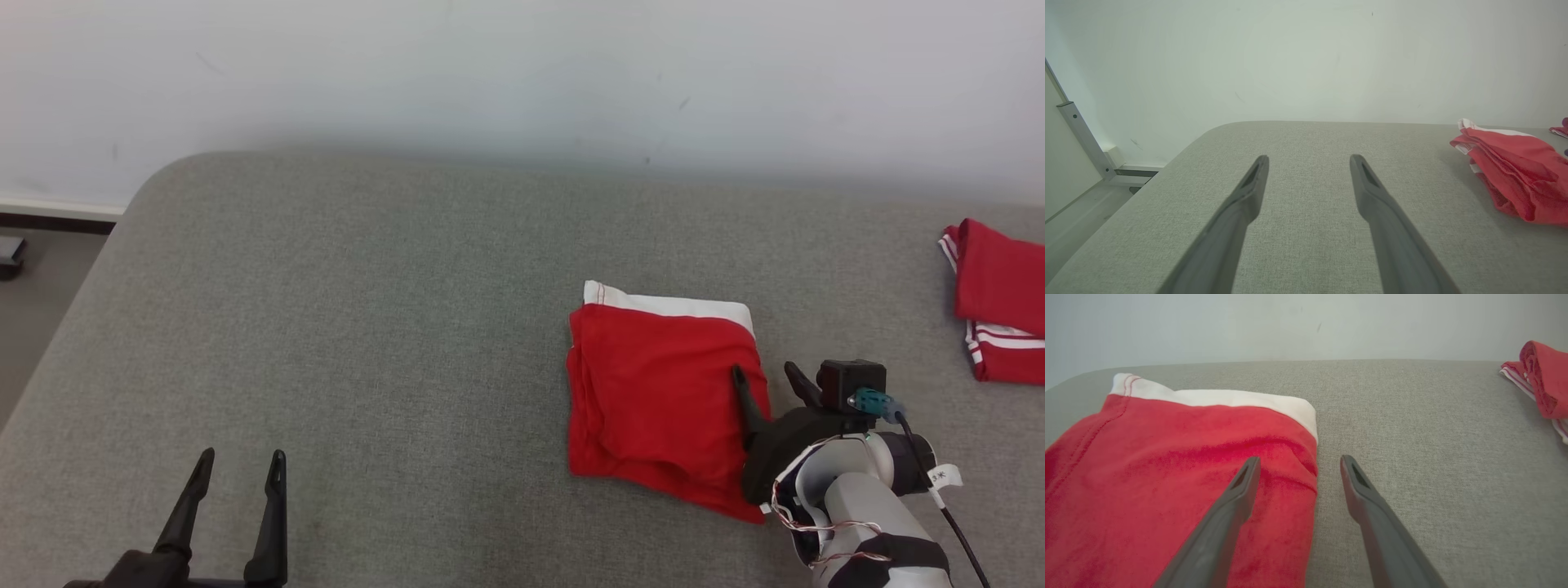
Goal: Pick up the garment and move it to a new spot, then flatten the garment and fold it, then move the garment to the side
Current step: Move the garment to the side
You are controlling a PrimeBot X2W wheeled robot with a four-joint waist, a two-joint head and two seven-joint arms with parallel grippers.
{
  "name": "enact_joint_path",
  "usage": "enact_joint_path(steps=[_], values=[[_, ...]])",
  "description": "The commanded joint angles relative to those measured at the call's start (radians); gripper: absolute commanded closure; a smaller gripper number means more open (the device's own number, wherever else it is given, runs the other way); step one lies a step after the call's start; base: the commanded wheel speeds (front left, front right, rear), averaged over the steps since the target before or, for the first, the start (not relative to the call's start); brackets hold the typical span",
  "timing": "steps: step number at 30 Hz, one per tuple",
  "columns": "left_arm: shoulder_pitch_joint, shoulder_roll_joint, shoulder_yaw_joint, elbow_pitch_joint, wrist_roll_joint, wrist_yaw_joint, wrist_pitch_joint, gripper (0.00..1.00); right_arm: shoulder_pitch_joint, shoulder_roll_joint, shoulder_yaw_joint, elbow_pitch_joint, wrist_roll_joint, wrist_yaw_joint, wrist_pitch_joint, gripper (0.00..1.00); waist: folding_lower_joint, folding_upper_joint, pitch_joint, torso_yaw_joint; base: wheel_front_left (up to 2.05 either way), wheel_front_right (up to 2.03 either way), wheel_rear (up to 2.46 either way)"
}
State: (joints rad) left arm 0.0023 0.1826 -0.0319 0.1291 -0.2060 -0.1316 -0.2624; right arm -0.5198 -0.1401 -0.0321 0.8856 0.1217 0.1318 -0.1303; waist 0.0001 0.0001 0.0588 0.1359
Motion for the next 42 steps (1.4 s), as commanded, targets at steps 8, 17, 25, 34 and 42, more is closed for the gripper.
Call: enact_joint_path(steps=[8, 17, 25, 34, 42], values=[[-0.029, 0.007, 0.001, 0.008, -0.007, 0.002, -0.003, 0.0, -0.075, 0.017, -0.019, 0.195, -0.007, -0.003, -0.018, 0.0, -0.0001, -0.0001, 0.028, 0.017, 0.0, 0.0, 0.0], [-0.037, 0.001, 0.007, 0.012, -0.003, 0.002, -0.003, 0.0, -0.101, 0.058, 0.018, 0.295, 0.056, -0.003, -0.023, 1.0, -0.0001, -0.0001, 0.038, 0.004, 0.0, 0.0, 0.0], [-0.046, 0.005, 0.003, 0.01, -0.008, 0.002, -0.003, 0.0, -0.155, -0.003, 0.078, 0.287, 0.085, -0.003, -0.049, 1.0, -0.0001, -0.0001, 0.043, 0.001, 0.0, 0.0, 0.0], [-0.063, 0.005, -0.005, -0.001, -0.006, 0.002, -0.003, 0.0, -0.25, -0.129, 0.268, 0.22, 0.109, -0.003, -0.002, 1.0, -0.0001, -0.0001, 0.096, -0.03, 0.0, 0.0, 0.0], [-0.117, 0.015, -0.005, -0.045, -0.021, 0.002, -0.003, 0.0, -0.373, -0.311, 0.426, 0.109, 0.174, -0.003, 0.079, 1.0, -0.0001, -0.0001, 0.224, -0.091, 0.0, 0.0, 0.0]])
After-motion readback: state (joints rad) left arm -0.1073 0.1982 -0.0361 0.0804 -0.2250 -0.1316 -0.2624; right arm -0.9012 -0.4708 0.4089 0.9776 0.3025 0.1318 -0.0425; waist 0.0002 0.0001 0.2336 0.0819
